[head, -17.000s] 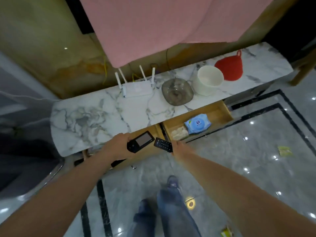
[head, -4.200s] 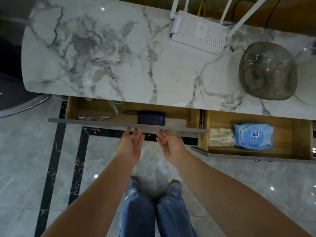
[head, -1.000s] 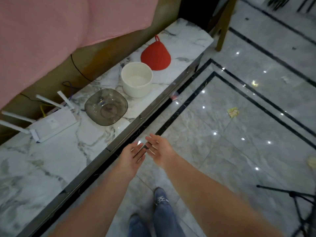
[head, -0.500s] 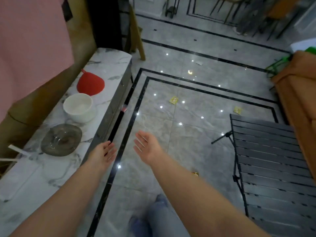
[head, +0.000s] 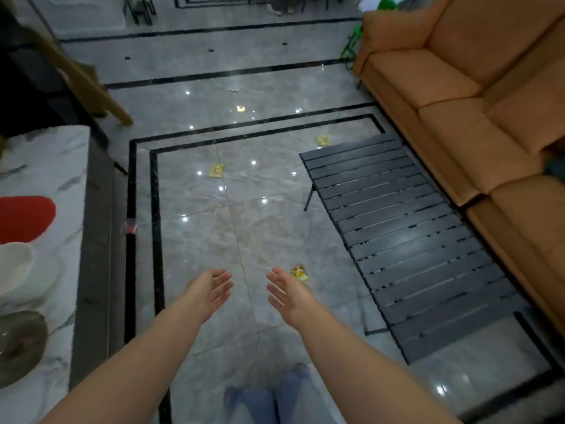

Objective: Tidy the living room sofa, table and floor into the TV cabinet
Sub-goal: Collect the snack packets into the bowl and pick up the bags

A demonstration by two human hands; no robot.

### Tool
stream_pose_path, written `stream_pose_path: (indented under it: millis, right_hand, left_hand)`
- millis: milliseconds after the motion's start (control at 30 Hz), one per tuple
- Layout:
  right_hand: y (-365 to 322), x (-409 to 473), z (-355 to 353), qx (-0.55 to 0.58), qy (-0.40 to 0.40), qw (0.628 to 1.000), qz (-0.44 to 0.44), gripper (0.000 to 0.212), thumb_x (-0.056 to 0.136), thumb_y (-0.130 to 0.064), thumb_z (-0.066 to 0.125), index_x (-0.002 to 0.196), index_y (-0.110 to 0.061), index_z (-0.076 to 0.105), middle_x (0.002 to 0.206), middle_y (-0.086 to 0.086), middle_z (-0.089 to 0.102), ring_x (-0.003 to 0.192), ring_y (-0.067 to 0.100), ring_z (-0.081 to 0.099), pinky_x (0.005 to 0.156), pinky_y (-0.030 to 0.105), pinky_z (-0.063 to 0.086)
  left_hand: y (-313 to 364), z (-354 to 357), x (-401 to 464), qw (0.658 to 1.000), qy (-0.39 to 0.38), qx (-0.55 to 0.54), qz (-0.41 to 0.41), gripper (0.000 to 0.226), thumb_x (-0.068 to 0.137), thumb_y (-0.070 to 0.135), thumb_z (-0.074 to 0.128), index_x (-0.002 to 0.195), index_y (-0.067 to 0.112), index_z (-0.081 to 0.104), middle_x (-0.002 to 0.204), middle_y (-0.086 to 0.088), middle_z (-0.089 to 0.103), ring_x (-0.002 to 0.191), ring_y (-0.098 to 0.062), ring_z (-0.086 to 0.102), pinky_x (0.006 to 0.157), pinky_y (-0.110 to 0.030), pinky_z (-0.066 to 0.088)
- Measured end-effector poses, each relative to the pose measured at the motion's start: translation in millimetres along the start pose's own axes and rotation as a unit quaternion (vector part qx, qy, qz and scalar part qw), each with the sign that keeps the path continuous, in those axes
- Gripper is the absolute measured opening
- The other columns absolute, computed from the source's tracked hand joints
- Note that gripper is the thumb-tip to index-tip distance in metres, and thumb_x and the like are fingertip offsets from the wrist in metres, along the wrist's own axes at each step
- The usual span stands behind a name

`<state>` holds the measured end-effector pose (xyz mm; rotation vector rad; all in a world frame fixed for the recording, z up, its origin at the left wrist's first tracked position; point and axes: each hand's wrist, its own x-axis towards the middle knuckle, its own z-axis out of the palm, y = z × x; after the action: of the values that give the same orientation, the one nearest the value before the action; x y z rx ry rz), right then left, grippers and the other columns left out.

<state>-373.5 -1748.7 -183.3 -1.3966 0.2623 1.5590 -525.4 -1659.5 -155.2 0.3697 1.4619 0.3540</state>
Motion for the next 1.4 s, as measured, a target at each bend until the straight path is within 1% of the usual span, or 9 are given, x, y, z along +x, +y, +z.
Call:
stream_pose_path:
  millis: [133,267,567,733,833,967,1167,1300,1400]
  right_hand:
    - [-26,-8,-61,0.046,0.043,0.997,-0.038,0.024,0.098,-0.015,0.055,0.121,-0.019,0.061,0.11,-0.005,0.066,0.11,0.016,0.058,0.104,0.037,0.042]
    - [-41,-10,-96,0.084,0.063,0.993,-0.05,0.03,0.095,-0.015,0.061,0.124,-0.019,0.063,0.121,-0.001,0.067,0.109,0.014,0.061,0.091,0.033,0.046]
    - [-52,-27,-127,0.141,0.071,0.985,-0.064,0.025,0.088,-0.011,0.07,0.11,-0.022,0.068,0.118,0.0,0.068,0.111,0.016,0.063,0.088,0.031,0.049]
    - [-50,-33,-146,0.197,0.127,0.969,-0.078,0.02,0.086,-0.006,0.07,0.101,-0.019,0.068,0.102,-0.001,0.069,0.109,0.018,0.062,0.097,0.034,0.048]
    - [-43,-36,-149,0.229,0.146,0.958,-0.093,0.028,0.086,-0.006,0.07,0.112,-0.017,0.066,0.106,0.002,0.069,0.11,0.017,0.063,0.095,0.033,0.048]
    - [-18,-41,-139,0.303,0.194,0.926,-0.111,0.03,0.086,-0.007,0.07,0.114,-0.018,0.067,0.112,0.004,0.068,0.109,0.017,0.062,0.089,0.031,0.05]
    - [23,-48,-109,0.362,0.248,0.89,-0.125,0.022,0.086,-0.009,0.072,0.104,-0.02,0.068,0.101,0.002,0.068,0.106,0.019,0.063,0.099,0.036,0.05]
    - [60,-57,-98,0.391,0.275,0.87,-0.122,0.018,0.087,-0.008,0.069,0.097,-0.023,0.068,0.093,0.0,0.067,0.099,0.018,0.06,0.088,0.033,0.049]
    - [85,-68,-100,0.42,0.302,0.847,-0.122,0.022,0.086,-0.009,0.07,0.104,-0.021,0.069,0.094,0.0,0.068,0.1,0.018,0.063,0.088,0.032,0.05]
  left_hand:
    - [-30,59,-8,0.999,-0.038,0.015,-0.021,0.012,0.097,0.013,0.052,0.089,0.012,0.061,0.089,0.001,0.064,0.078,-0.013,0.06,0.069,-0.026,0.048]
    - [-45,95,-18,0.997,-0.072,0.003,-0.038,0.01,0.096,0.014,0.053,0.092,0.012,0.062,0.092,0.002,0.065,0.08,-0.014,0.061,0.07,-0.027,0.048]
    - [-56,133,-25,0.994,-0.093,0.023,-0.052,0.009,0.094,0.014,0.056,0.09,0.012,0.064,0.094,0.002,0.067,0.083,-0.014,0.062,0.072,-0.027,0.049]
    - [-55,151,-14,0.988,-0.111,0.08,-0.067,0.011,0.096,0.015,0.052,0.093,0.013,0.063,0.096,0.002,0.066,0.085,-0.014,0.061,0.075,-0.027,0.049]
    - [-56,162,-7,0.98,-0.13,0.13,-0.074,0.014,0.097,0.015,0.05,0.092,0.012,0.062,0.096,0.002,0.064,0.084,-0.014,0.06,0.075,-0.027,0.047]
    - [-53,173,-4,0.959,-0.161,0.217,-0.091,0.014,0.097,0.014,0.052,0.089,0.009,0.063,0.094,0.0,0.064,0.082,-0.014,0.06,0.071,-0.026,0.048]
    - [-52,180,3,0.922,-0.217,0.303,-0.105,0.011,0.096,0.014,0.054,0.088,0.011,0.061,0.088,0.001,0.065,0.077,-0.013,0.061,0.069,-0.025,0.048]
    - [-67,176,11,0.889,-0.231,0.374,-0.126,0.014,0.094,0.014,0.054,0.082,0.011,0.06,0.087,0.002,0.064,0.076,-0.012,0.06,0.067,-0.024,0.048]
    - [-84,172,7,0.872,-0.242,0.405,-0.133,0.015,0.094,0.015,0.053,0.081,0.012,0.06,0.087,0.002,0.064,0.077,-0.012,0.06,0.065,-0.024,0.047]
